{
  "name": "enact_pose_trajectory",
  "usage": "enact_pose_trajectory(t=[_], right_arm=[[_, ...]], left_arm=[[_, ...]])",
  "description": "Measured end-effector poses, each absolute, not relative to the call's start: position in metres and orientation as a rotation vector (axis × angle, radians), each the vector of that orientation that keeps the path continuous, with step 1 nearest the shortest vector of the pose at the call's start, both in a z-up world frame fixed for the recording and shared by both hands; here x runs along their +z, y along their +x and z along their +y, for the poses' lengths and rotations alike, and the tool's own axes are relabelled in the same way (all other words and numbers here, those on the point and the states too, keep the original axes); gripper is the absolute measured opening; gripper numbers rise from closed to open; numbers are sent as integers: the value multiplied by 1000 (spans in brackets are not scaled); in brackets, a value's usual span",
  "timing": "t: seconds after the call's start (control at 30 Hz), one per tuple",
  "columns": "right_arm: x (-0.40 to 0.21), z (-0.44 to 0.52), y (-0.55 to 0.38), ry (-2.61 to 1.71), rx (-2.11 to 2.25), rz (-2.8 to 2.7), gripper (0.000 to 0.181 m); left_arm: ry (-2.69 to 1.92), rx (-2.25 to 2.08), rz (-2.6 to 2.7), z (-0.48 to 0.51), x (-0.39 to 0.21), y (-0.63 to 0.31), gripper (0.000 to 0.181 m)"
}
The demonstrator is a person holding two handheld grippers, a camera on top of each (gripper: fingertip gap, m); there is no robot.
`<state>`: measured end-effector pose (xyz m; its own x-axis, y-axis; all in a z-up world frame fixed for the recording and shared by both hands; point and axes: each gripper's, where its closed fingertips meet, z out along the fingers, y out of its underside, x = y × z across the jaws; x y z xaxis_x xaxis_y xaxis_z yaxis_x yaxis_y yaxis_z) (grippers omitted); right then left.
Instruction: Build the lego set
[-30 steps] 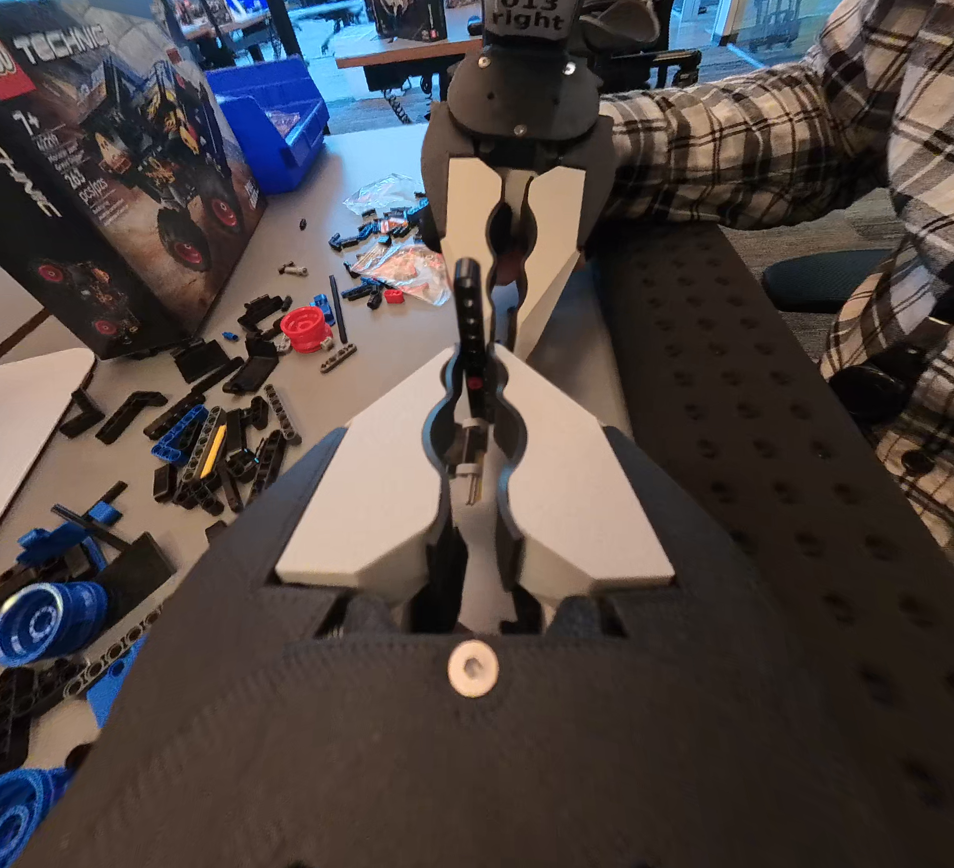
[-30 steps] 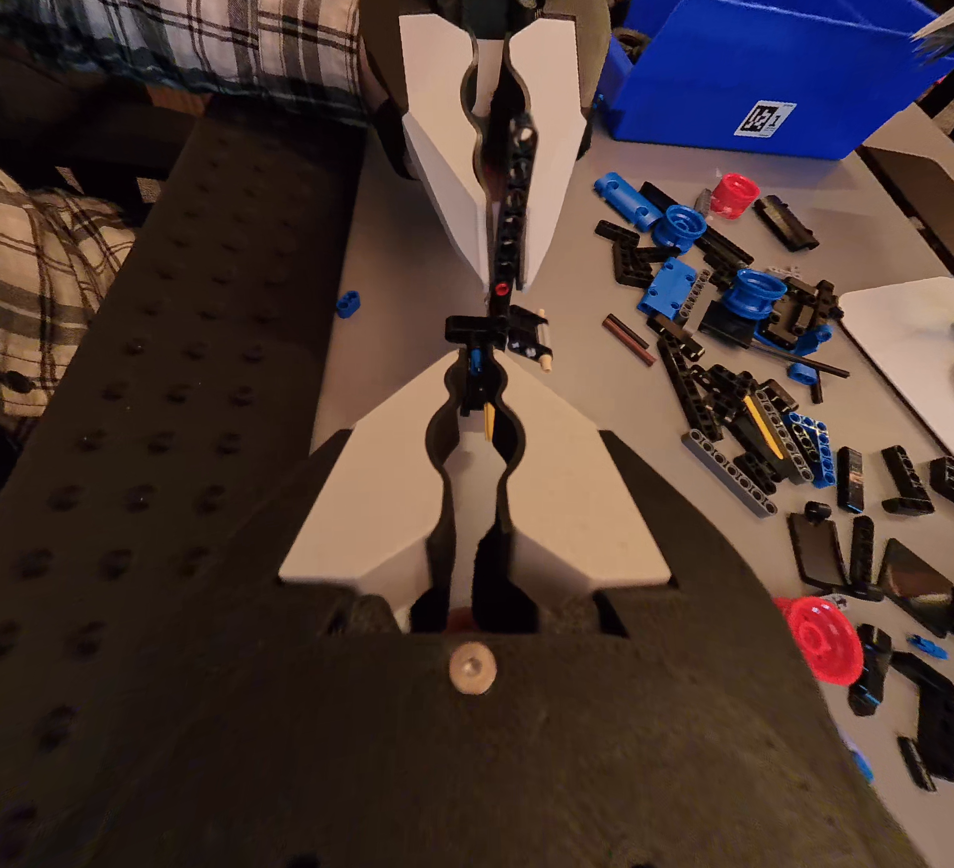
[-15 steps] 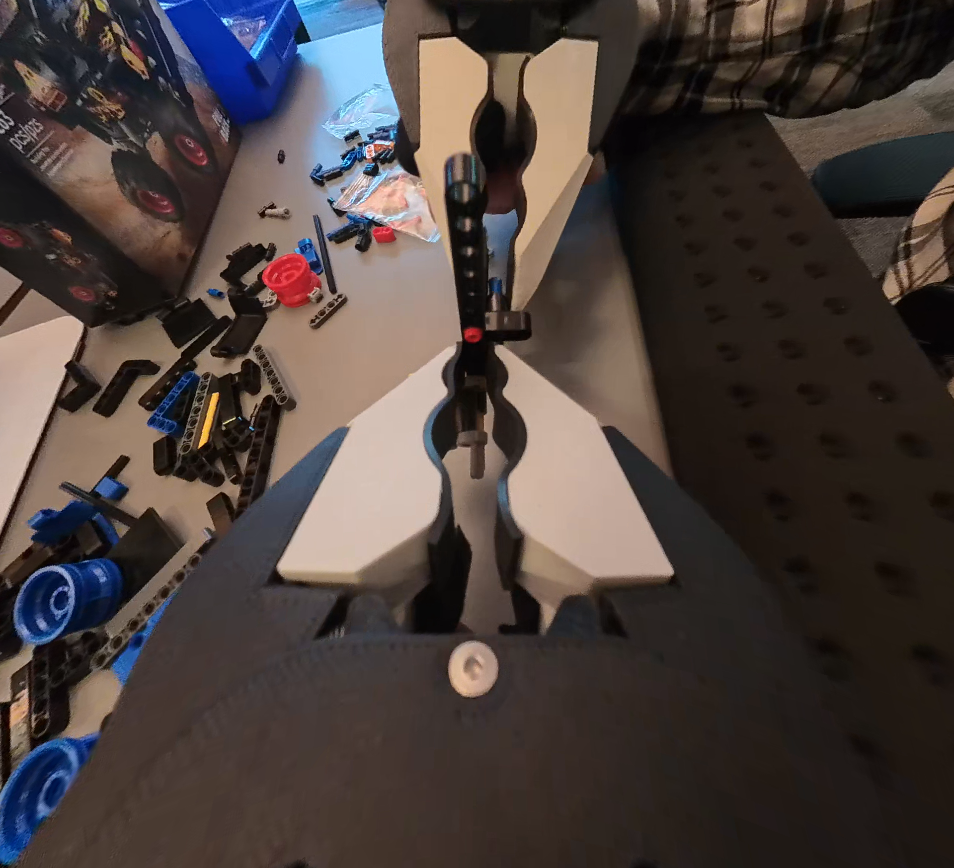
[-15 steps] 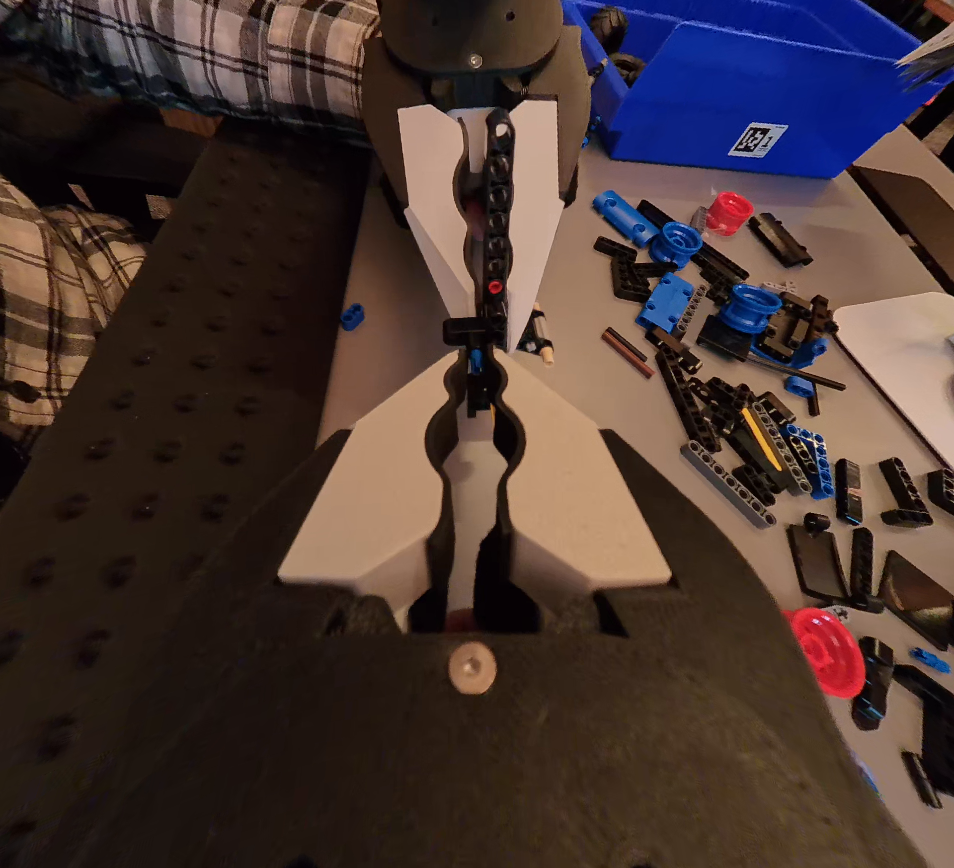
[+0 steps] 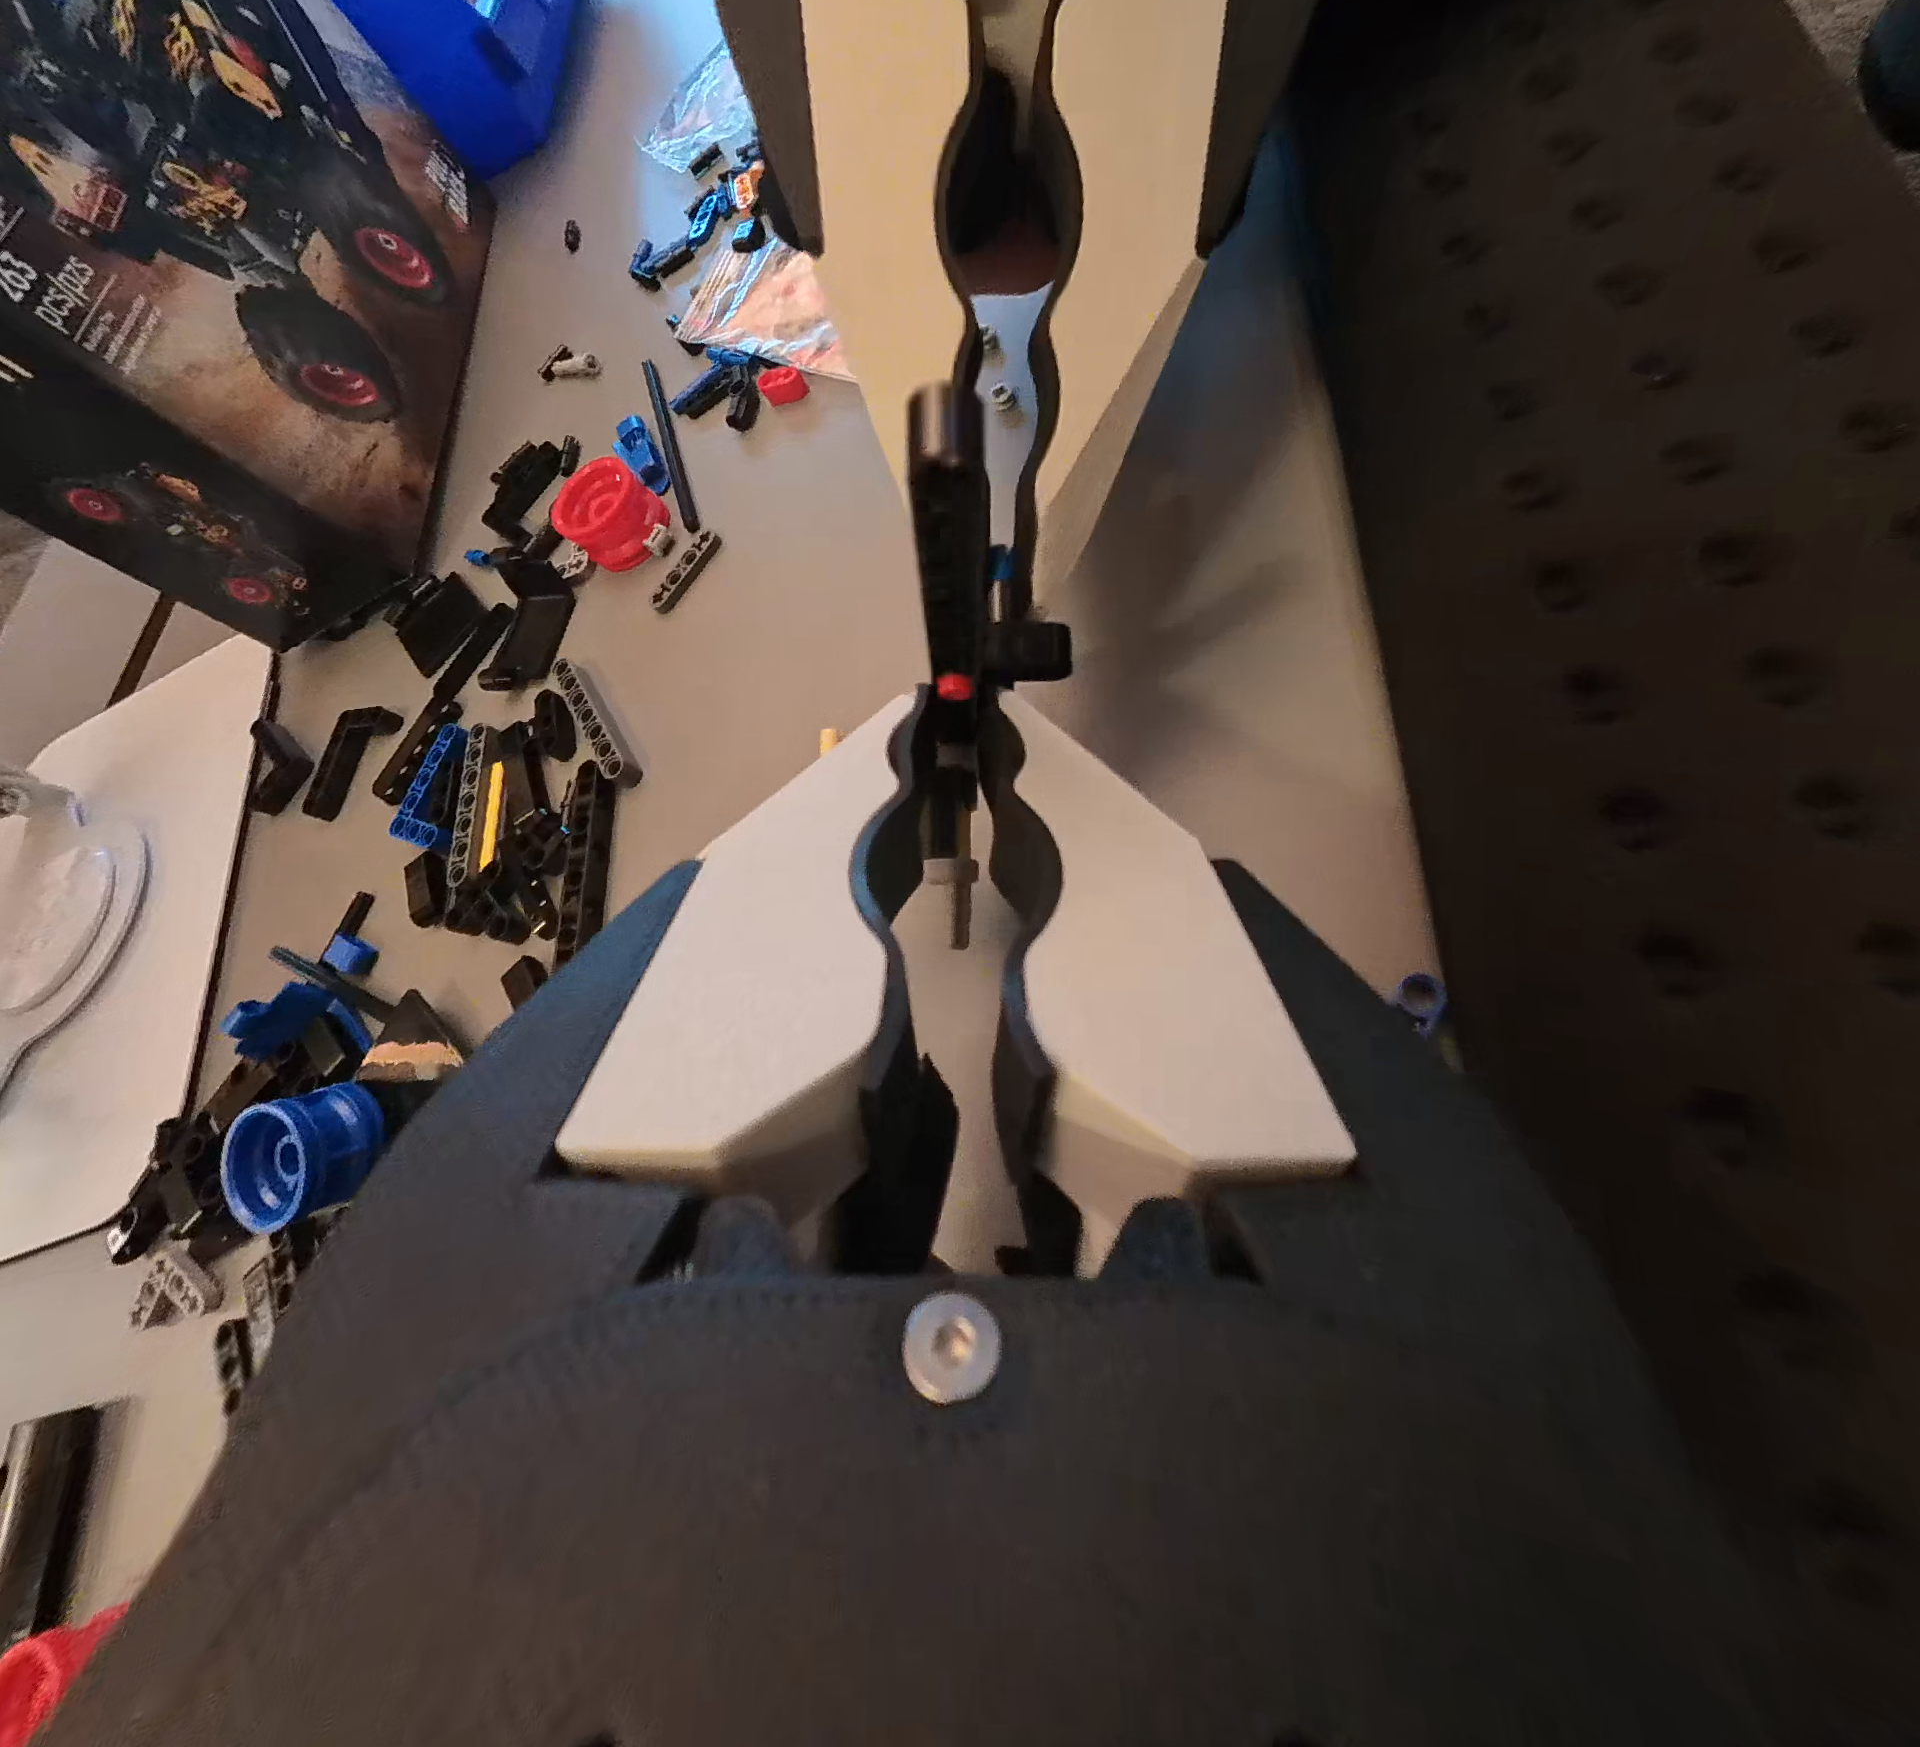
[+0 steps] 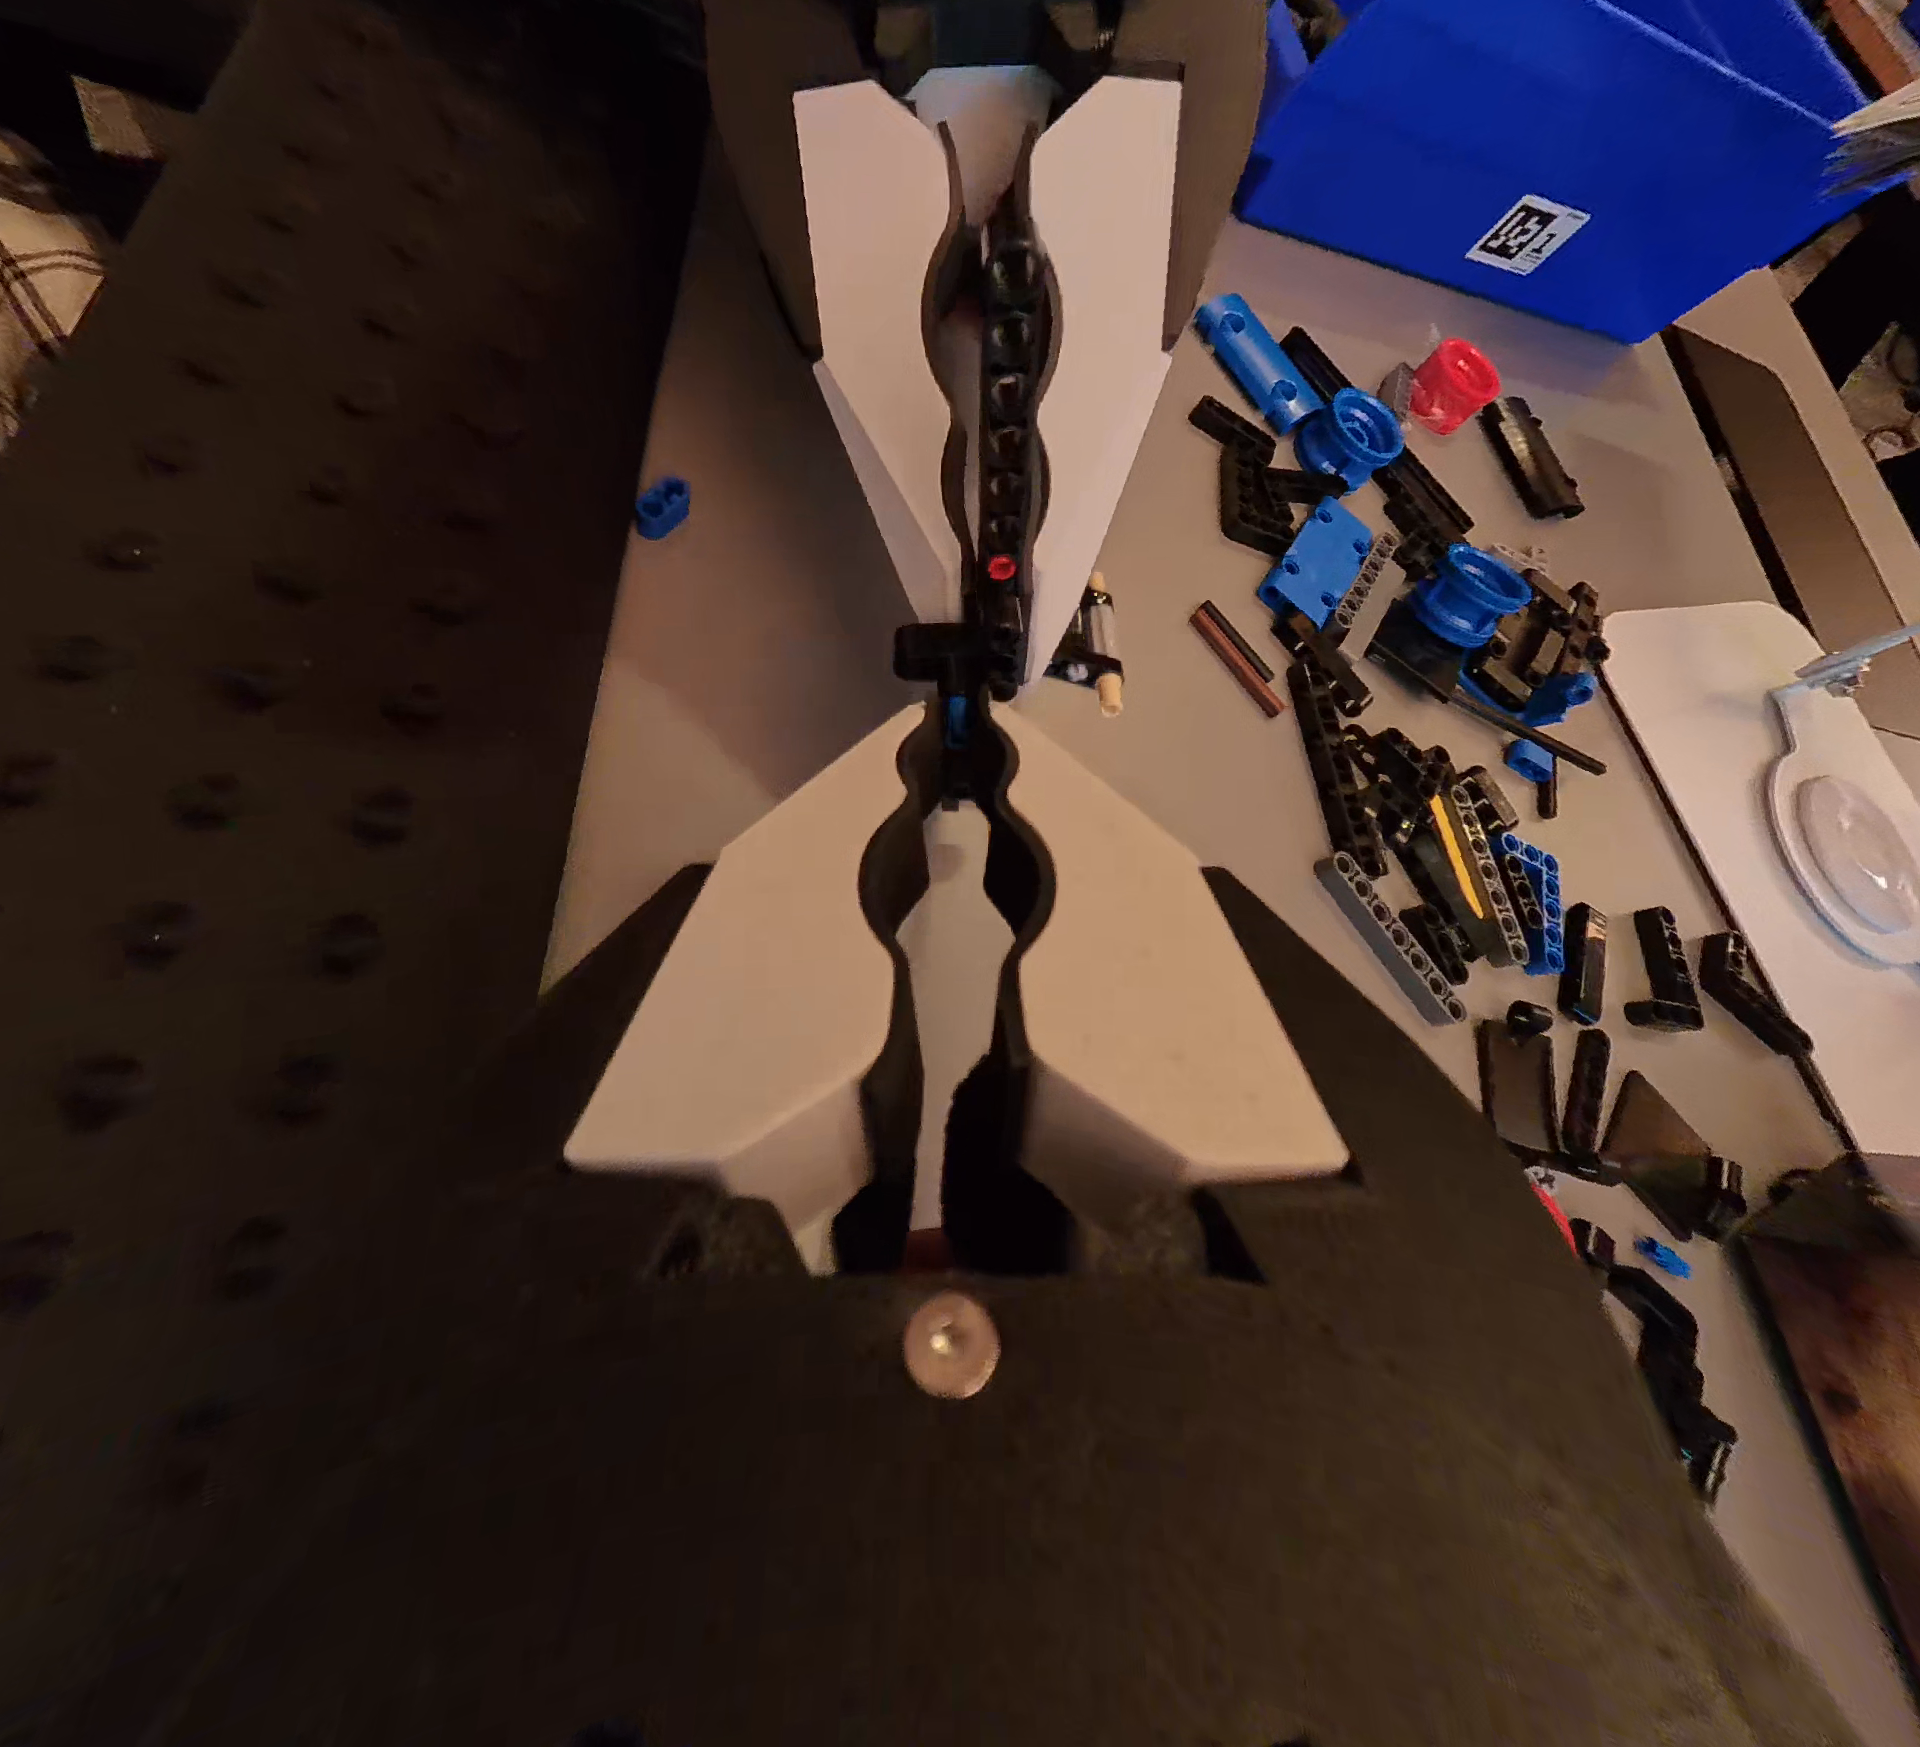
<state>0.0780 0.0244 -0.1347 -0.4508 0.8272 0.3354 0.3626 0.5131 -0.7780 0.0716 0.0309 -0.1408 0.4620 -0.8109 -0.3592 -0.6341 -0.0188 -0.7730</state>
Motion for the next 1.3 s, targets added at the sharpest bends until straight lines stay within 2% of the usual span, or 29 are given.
enact_pose_trajectory(t=[0.03,0.4,0.47,0.57,0.9,1.1,1.3], right_arm=[[-136,24,79,-964,818,-2041,4],[-143,36,94,-1001,827,-2072,3],[-134,43,100,-1032,893,-2024,3],[-146,39,98,-1036,845,-2075,3],[-153,38,100,-1069,832,-2106,3],[-148,43,102,-1092,847,-2076,3],[-151,49,110,-1120,842,-2094,3]], left_arm=[[-1723,-216,1260,30,-142,72,6],[-1754,-173,1273,29,-149,59,6],[-1723,-292,1180,31,-131,63,6],[-1764,-243,1270,32,-150,70,6],[-1818,-269,1201,37,-151,62,6],[-1972,-173,1252,45,-151,59,6],[-2031,110,1585,54,-148,58,6]])
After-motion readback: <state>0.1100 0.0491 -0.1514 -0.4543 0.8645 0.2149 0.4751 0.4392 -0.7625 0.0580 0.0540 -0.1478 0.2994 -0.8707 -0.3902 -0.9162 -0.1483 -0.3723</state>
